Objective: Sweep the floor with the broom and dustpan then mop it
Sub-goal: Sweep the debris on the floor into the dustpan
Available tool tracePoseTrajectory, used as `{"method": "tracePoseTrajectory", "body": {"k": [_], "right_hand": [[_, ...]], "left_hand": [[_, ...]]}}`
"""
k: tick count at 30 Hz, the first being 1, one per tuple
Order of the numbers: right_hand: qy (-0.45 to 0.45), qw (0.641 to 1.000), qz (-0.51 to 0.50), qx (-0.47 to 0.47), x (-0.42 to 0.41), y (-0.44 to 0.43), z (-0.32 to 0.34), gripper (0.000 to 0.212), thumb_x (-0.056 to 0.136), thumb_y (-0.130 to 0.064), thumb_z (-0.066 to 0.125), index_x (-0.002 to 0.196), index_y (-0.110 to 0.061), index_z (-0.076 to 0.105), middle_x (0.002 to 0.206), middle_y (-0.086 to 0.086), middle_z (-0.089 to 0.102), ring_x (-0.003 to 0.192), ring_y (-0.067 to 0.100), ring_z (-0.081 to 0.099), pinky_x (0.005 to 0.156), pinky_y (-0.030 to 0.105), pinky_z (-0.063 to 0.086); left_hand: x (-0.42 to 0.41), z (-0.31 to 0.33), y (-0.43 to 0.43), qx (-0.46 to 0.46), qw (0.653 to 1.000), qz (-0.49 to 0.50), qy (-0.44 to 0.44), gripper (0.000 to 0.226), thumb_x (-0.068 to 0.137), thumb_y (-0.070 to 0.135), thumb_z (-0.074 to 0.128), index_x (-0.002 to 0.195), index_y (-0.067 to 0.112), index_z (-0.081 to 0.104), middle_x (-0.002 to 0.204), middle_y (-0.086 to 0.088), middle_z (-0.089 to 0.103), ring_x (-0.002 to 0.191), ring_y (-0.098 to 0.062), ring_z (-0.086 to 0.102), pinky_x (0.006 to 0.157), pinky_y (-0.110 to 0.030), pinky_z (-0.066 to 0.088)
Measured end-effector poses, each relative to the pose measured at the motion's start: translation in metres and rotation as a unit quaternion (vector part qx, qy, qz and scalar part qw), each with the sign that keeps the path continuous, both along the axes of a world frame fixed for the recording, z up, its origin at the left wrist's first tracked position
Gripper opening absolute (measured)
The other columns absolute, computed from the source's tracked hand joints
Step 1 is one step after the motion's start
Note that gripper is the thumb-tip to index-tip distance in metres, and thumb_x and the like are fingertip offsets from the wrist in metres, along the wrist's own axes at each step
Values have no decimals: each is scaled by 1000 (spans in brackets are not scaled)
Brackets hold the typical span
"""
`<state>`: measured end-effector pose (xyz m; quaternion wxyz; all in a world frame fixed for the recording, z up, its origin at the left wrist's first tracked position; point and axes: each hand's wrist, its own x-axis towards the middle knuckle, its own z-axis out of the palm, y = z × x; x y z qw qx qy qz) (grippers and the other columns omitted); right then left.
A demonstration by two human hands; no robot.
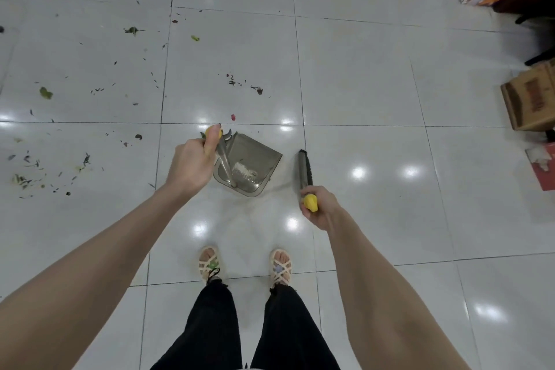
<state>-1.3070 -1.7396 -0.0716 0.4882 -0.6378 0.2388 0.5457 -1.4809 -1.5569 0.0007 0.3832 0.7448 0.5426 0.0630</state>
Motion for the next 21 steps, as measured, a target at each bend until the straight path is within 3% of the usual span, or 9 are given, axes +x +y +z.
{"method": "tracePoseTrajectory", "body": {"k": [3,10,13,17,21], "right_hand": [[4,1000,9,20,-28,41,1,12,84,3,56,84,-6,48,66,7,40,46,15,43,37,16,41],[33,996,8,83,-71,118,8,12,87,-1,50,81,-10,44,44,1,40,31,9,40,31,14,36],[51,994,-14,92,-70,133,15,13,85,-3,52,82,-12,44,45,-1,40,33,7,43,32,14,39],[11,998,-9,66,-69,143,24,9,84,-2,54,90,-7,50,47,1,47,35,8,47,33,14,39],[-26,999,-10,26,-62,153,29,6,83,1,54,81,-5,52,53,4,50,34,10,47,33,14,38]], "left_hand": [[-30,5,29,8,1000,-3,3,84,96,59,19,76,-13,56,72,-23,59,72,-35,55,68,-39,43],[-84,12,89,-2,1000,-1,-5,84,95,61,20,76,-12,57,69,-17,58,70,-33,53,66,-36,41],[-95,15,108,-7,1000,-1,-12,79,96,59,20,67,-7,52,64,-13,54,65,-27,48,63,-34,36],[-98,20,125,0,1000,-10,-14,67,98,54,22,55,6,37,55,-7,44,57,-17,42,54,-32,30],[-101,14,146,2,1000,3,-15,76,96,59,20,64,-4,49,65,-14,53,65,-28,48,59,-33,36]]}}
